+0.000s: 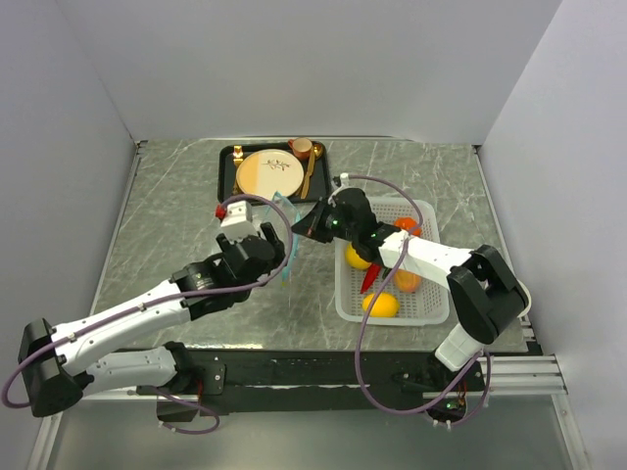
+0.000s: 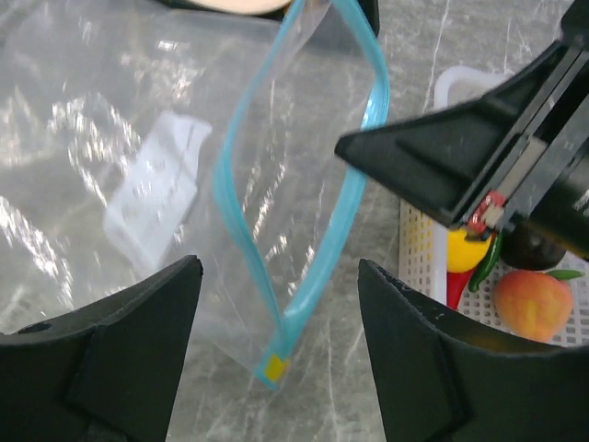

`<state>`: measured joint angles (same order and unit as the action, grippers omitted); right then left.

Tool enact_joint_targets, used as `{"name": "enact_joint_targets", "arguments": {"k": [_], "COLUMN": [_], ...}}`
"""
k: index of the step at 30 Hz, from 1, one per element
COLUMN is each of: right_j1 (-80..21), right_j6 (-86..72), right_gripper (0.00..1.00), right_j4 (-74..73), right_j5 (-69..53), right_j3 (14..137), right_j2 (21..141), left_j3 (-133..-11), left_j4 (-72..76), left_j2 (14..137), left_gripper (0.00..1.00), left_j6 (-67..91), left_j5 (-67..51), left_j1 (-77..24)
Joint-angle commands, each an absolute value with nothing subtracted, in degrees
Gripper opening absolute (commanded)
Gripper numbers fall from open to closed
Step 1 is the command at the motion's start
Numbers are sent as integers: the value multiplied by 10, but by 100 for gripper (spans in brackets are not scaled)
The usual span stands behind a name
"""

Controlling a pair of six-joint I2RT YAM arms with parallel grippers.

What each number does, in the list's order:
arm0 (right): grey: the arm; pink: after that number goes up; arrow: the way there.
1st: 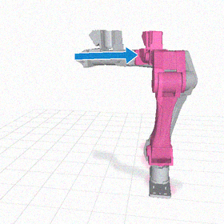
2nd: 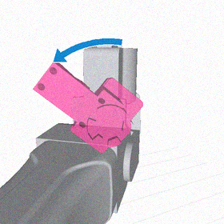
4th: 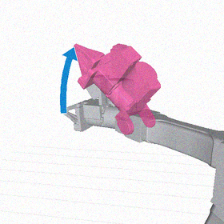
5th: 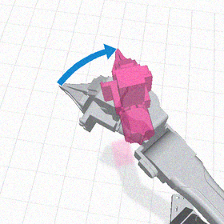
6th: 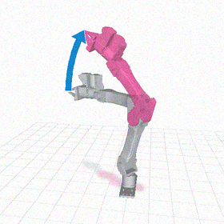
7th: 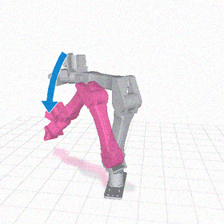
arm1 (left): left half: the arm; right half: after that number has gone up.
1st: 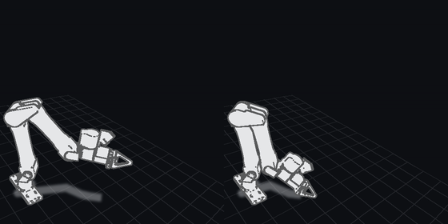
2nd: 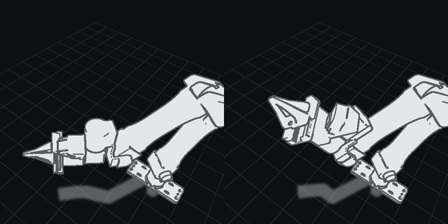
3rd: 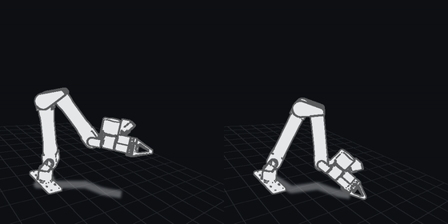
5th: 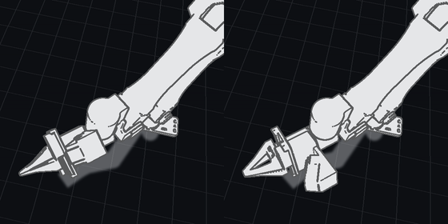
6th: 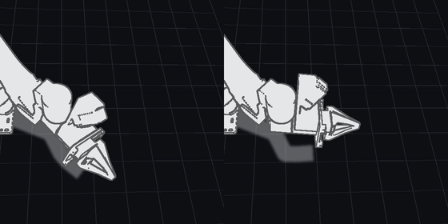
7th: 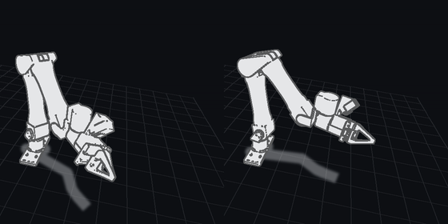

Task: Place the food in the zip-top bag and seal the zipper
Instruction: Pick up the zipper food storage bag at the center of the board.

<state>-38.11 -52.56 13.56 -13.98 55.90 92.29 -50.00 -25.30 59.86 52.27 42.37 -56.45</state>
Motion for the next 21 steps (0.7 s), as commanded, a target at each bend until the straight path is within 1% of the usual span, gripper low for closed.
{"name": "enact_joint_targets", "arguments": {"k": [1, 4, 7, 11, 16, 19, 21], "right_j1": [-385, -387, -387, -387, -389, -391, -394], "right_j6": [-553, -546, -540, -530, -521, -515, -512], "right_gripper": [0, 0, 0, 0, 0, 0, 0], "right_j4": [169, 162, 158, 152, 145, 145, 142], "right_j5": [-104, -104, -106, -115, -119, -127, -130], "right_j3": [563, 563, 556, 554, 549, 551, 552], "right_j2": [918, 913, 909, 904, 898, 899, 901], "left_j3": [-510, -514, -505, -489, -485, -487, -482], "left_j4": [-301, -331, -332, -280, -234, -208, -183], "left_j2": [623, 630, 621, 605, 606, 607, 600], "left_gripper": [72, 69, 69, 69, 68, 69, 67], "left_j6": [605, 634, 648, 590, 541, 513, 496], "left_j5": [462, 498, 522, 489, 468, 439, 418], "left_j1": [-587, -587, -578, -524, -502, -469, -442]}}
